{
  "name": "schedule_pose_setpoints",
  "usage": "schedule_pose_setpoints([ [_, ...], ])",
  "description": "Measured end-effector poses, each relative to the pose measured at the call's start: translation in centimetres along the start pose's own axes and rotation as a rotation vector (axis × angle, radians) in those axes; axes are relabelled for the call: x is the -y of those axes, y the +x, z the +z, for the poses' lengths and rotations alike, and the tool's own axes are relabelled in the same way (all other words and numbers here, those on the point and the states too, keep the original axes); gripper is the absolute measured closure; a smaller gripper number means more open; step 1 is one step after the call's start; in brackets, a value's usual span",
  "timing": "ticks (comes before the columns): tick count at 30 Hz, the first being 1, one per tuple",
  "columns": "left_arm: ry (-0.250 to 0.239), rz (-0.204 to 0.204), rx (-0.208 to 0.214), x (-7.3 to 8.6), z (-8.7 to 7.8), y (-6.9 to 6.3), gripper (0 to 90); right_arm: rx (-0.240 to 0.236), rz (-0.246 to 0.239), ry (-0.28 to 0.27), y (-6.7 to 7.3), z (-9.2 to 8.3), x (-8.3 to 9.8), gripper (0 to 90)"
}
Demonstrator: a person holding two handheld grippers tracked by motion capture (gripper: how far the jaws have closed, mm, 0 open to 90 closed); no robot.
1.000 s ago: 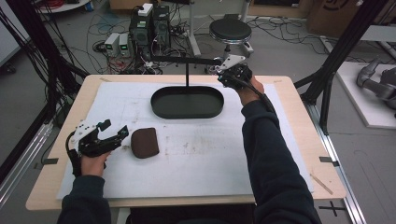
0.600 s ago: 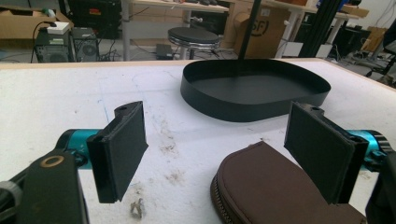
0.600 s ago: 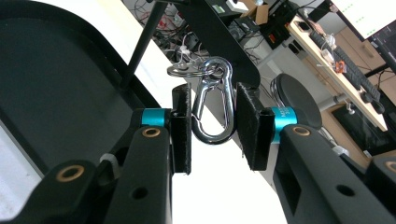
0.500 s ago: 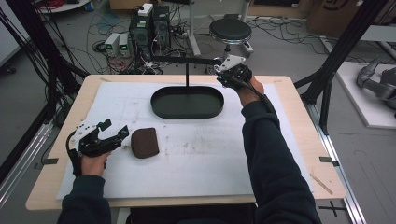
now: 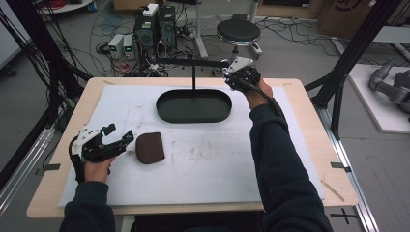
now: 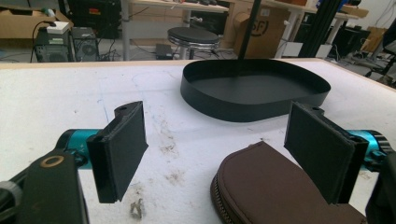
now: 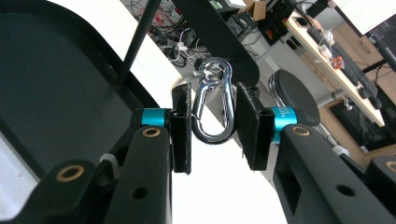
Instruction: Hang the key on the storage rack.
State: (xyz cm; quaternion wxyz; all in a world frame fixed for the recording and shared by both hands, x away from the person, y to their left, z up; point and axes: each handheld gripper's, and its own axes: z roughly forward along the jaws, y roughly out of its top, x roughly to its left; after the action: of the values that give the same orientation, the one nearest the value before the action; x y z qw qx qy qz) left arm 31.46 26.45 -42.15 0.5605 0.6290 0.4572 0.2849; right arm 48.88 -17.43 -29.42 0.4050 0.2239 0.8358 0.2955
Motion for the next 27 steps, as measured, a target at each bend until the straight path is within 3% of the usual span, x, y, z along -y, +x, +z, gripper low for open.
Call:
schedule_pose_setpoints([
  [17, -0.002, -0.006, -0.001, 0.0, 0.0, 0.1, 20.6, 0.042, 0.003, -0.019, -0.1, 1.2, -1.5, 69.0],
  [21, -0.005, -0.01, 0.0, 0.0, 0.0, 0.1, 20.6, 0.069, -0.003, 0.014, 0.0, 1.6, -2.1, 69.0],
  [27, -0.005, -0.008, -0.002, 0.1, -0.1, 0.2, 20.6, 0.118, 0.032, 0.068, -0.3, 1.8, -1.7, 68.9],
])
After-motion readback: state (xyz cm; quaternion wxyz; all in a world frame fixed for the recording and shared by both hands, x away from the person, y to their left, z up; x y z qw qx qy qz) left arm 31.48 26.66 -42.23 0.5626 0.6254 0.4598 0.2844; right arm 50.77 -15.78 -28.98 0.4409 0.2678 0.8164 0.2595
